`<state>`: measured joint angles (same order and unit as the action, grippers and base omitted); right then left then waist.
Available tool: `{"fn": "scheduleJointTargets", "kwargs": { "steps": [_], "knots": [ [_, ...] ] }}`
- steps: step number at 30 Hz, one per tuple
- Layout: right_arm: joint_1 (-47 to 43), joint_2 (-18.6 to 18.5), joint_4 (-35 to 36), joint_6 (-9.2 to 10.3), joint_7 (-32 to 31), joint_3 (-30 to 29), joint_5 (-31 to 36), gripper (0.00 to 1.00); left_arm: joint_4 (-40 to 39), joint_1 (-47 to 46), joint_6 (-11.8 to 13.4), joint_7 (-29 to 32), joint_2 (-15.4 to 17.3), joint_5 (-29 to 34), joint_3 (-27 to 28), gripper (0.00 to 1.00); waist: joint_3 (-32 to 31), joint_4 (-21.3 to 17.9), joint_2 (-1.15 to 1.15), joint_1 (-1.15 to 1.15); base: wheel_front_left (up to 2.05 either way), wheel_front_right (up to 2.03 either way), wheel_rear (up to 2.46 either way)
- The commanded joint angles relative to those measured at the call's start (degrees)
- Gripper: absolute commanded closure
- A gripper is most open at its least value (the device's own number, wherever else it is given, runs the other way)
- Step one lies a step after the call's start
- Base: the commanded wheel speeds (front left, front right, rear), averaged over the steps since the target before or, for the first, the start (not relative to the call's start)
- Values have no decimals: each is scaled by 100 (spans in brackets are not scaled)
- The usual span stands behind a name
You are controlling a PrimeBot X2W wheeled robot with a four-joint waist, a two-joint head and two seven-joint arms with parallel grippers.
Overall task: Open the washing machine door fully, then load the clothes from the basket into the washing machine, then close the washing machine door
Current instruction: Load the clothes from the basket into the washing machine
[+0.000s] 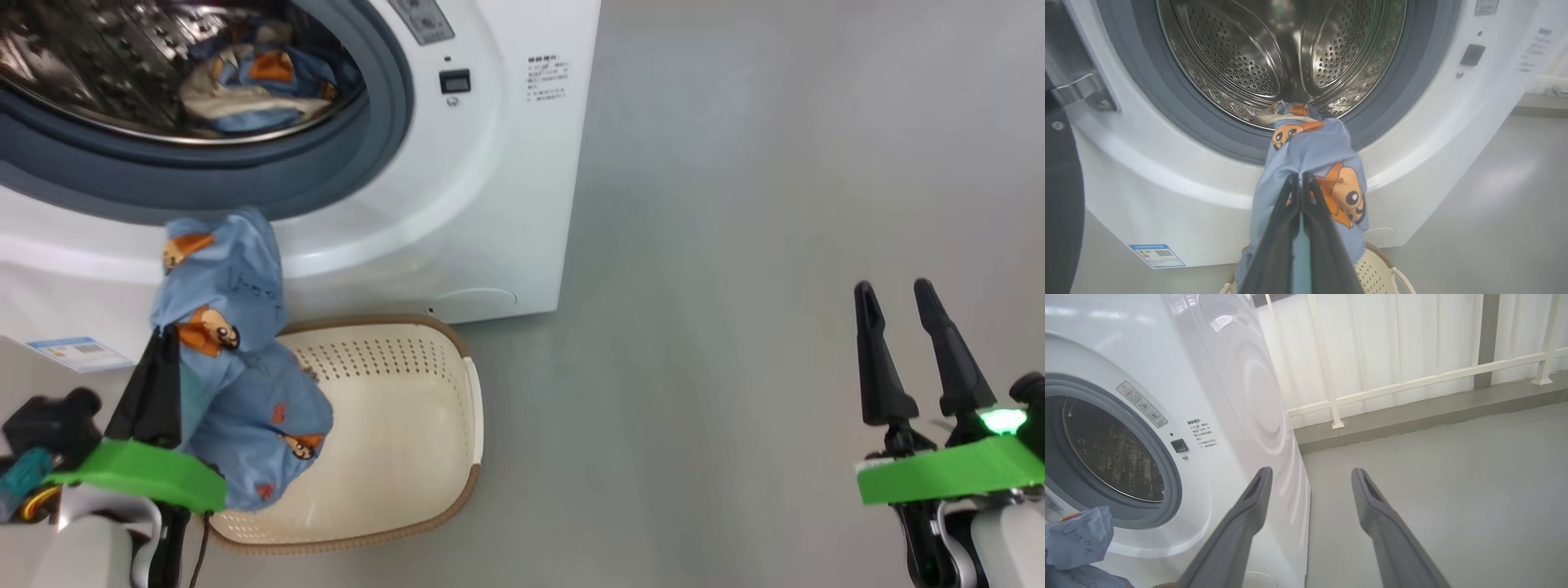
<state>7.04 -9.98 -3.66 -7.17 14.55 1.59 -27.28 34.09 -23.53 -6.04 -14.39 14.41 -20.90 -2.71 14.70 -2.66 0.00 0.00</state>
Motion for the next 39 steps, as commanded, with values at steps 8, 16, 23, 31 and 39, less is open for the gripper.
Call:
{"fn": "scheduleJointTargets", "kwargs": {
  "steps": [8,16,23,31,39],
  "knots": [
    [-337,-118,126,-32,45,-10,14,0,-1340,864,-60,-61,-92,304,772,100,-364,103,0,0,0,0,0],
    [-529,-101,131,-32,45,-156,-2,0,-2163,1500,-99,-61,-439,477,1098,100,-481,196,0,0,0,0,0],
    [-587,-98,142,-32,45,-219,-7,0,-2324,1614,-124,-61,-604,539,1214,100,-465,226,0,0,0,0,0],
    [-497,-93,171,-32,45,-252,-19,0,-2361,1413,-137,-61,-648,568,1268,100,-235,178,0,0,0,0,0],
    [-344,0,184,-32,45,-236,-16,0,-2177,664,-142,-61,-537,543,1312,100,147,33,0,0,0,0,0]
  ]
}}
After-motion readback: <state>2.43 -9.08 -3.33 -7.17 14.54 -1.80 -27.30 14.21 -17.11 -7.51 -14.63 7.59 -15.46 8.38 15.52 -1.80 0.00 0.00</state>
